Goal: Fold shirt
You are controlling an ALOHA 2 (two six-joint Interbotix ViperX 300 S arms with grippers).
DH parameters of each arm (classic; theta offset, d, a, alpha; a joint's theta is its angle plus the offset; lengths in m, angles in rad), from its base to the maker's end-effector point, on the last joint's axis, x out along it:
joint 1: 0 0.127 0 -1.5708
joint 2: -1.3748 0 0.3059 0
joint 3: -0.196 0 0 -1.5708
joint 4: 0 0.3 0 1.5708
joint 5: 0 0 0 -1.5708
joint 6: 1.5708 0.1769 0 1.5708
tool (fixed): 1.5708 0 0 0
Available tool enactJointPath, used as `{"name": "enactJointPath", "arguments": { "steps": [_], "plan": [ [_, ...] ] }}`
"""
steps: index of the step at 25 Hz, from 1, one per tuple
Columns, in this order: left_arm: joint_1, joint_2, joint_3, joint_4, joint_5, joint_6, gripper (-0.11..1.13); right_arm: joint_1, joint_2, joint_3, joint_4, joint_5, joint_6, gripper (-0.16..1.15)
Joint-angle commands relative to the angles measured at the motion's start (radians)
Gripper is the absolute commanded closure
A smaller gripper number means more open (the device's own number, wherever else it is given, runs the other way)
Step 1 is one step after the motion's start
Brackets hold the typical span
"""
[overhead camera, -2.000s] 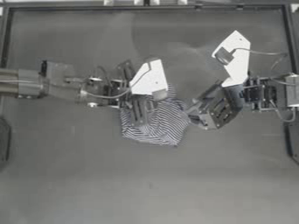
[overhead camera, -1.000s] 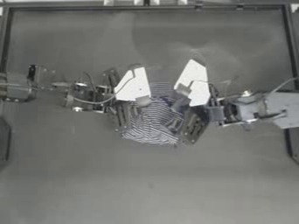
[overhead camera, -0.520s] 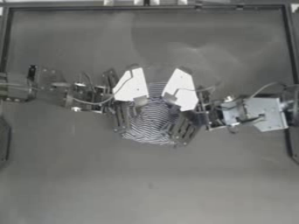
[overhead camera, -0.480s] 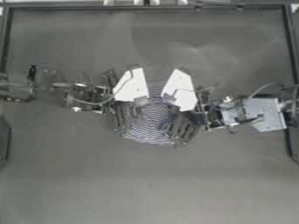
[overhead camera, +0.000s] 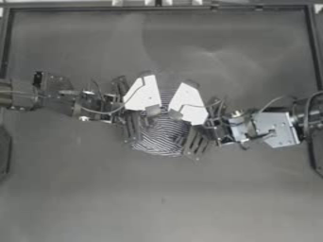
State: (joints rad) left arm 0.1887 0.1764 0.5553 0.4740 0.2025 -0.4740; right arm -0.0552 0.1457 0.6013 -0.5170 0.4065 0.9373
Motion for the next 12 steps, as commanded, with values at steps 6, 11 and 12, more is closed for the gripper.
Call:
{"name": "enactJointPath", "arguments": {
  "steps": [6, 11, 12],
  "plan": [
    [-0.04, 0.011, -0.026, -0.037, -0.009, -0.002, 0.23, 0.037, -0.017, -0.003, 0.002, 0.04, 0.005, 0.06],
    [-0.057, 0.009, -0.026, -0.052, -0.009, -0.002, 0.23, 0.055, -0.015, 0.012, 0.005, 0.037, 0.018, 0.06],
    [-0.058, 0.009, -0.025, -0.057, -0.009, -0.003, 0.23, 0.06, -0.017, 0.014, 0.009, 0.037, 0.02, 0.06]
  ]
}}
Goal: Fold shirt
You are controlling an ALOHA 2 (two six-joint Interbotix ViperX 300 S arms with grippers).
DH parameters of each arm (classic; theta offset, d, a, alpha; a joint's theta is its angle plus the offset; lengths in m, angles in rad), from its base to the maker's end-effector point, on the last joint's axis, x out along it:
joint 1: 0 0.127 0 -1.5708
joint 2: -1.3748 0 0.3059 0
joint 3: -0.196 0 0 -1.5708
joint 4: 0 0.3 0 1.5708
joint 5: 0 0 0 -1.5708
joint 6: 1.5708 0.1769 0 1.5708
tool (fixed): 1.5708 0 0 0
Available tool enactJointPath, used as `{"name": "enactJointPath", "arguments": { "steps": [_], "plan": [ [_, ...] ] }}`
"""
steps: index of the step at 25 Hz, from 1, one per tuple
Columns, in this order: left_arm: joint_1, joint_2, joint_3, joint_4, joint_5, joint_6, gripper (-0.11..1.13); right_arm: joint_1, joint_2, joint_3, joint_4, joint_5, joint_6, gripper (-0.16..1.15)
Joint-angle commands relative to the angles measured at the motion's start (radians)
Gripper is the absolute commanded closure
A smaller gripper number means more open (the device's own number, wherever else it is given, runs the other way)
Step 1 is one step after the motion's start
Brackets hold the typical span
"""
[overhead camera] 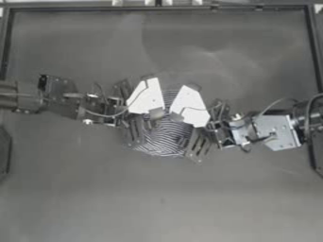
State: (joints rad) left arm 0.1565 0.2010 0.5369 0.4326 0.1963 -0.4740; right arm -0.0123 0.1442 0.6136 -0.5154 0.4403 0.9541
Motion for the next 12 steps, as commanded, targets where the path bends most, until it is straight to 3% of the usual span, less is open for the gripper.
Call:
{"name": "enactJointPath", "arguments": {
  "steps": [1, 12],
  "plan": [
    [-0.029, -0.017, -0.005, -0.02, -0.003, -0.003, 0.23, 0.021, -0.015, 0.003, 0.012, 0.002, 0.003, 0.06],
    [-0.072, -0.026, -0.002, -0.052, 0.006, -0.003, 0.23, 0.066, -0.021, 0.006, 0.055, 0.005, 0.02, 0.06]
  ]
}}
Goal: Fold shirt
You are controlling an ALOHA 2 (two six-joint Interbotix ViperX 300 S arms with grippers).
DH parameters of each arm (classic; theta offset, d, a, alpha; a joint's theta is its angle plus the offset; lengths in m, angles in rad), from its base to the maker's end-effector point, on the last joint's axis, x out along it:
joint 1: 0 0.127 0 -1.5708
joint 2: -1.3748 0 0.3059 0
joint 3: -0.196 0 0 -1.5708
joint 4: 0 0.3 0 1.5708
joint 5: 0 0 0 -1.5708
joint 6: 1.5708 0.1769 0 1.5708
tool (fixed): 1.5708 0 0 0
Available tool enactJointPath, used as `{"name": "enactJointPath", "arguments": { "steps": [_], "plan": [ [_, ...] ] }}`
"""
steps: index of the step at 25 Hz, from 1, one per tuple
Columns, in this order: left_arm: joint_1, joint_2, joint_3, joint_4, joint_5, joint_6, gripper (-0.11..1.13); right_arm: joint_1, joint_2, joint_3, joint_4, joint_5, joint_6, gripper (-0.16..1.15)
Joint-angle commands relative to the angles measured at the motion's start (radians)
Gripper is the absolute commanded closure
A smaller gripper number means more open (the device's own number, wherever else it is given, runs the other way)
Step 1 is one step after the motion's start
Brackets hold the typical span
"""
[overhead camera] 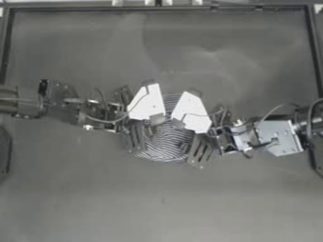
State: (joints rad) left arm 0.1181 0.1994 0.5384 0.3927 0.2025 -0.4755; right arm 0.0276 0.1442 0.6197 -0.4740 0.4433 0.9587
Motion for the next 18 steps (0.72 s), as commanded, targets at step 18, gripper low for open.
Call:
{"name": "enactJointPath", "arguments": {
  "steps": [18],
  "plan": [
    [-0.097, -0.044, -0.043, -0.032, 0.015, -0.006, 0.23, 0.112, -0.12, 0.029, -0.06, 0.002, 0.147, 0.06]
  ]
}}
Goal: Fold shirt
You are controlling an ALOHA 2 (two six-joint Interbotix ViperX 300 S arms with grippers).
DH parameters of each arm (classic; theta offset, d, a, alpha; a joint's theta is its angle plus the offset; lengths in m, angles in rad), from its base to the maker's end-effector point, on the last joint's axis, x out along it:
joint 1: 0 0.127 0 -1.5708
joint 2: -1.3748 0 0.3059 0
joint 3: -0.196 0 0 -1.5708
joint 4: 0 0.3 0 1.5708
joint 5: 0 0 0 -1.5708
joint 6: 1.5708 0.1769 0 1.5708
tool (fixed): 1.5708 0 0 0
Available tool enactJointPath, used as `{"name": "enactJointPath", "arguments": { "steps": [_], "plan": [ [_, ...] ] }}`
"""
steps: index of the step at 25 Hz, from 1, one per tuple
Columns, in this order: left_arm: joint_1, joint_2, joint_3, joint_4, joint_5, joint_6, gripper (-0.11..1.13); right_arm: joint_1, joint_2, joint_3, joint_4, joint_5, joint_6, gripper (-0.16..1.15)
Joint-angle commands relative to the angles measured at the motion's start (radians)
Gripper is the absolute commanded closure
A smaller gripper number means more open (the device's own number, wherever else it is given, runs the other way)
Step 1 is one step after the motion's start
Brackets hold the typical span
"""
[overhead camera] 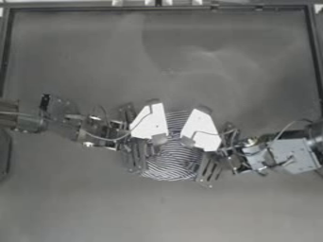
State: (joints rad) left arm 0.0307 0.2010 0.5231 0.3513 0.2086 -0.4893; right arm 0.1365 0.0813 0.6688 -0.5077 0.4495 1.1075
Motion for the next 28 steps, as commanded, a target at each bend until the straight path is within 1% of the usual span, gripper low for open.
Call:
{"name": "enactJointPath", "arguments": {
  "steps": [1, 4, 8, 13, 15, 17, 20, 25, 28],
  "plan": [
    [-0.006, -0.052, -0.037, 0.02, 0.018, 0.011, 0.23, 0.003, -0.067, -0.023, -0.04, -0.003, 0.0, 0.06],
    [0.006, -0.075, -0.058, 0.057, 0.04, 0.018, 0.23, -0.002, -0.103, -0.025, -0.072, -0.002, 0.002, 0.06],
    [0.02, -0.112, -0.066, 0.092, 0.048, 0.018, 0.23, -0.006, -0.152, -0.02, -0.11, 0.0, 0.005, 0.06],
    [0.035, -0.166, -0.061, 0.114, 0.048, 0.02, 0.23, -0.012, -0.209, -0.009, -0.146, -0.002, 0.012, 0.06],
    [0.035, -0.189, -0.061, 0.126, 0.048, 0.018, 0.23, -0.015, -0.229, 0.0, -0.176, -0.005, 0.038, 0.06],
    [0.037, -0.206, -0.055, 0.13, 0.041, 0.018, 0.23, -0.015, -0.249, 0.017, -0.227, -0.009, 0.083, 0.06],
    [0.035, -0.219, -0.04, 0.13, 0.028, 0.015, 0.23, -0.018, -0.264, 0.038, -0.313, -0.025, 0.175, 0.06],
    [0.018, -0.235, 0.026, 0.117, -0.063, -0.002, 0.24, -0.035, -0.264, 0.075, -0.497, -0.06, 0.367, 0.06],
    [0.025, -0.241, 0.061, 0.117, -0.129, -0.012, 0.24, -0.048, -0.259, 0.092, -0.606, -0.098, 0.492, 0.06]
  ]
}}
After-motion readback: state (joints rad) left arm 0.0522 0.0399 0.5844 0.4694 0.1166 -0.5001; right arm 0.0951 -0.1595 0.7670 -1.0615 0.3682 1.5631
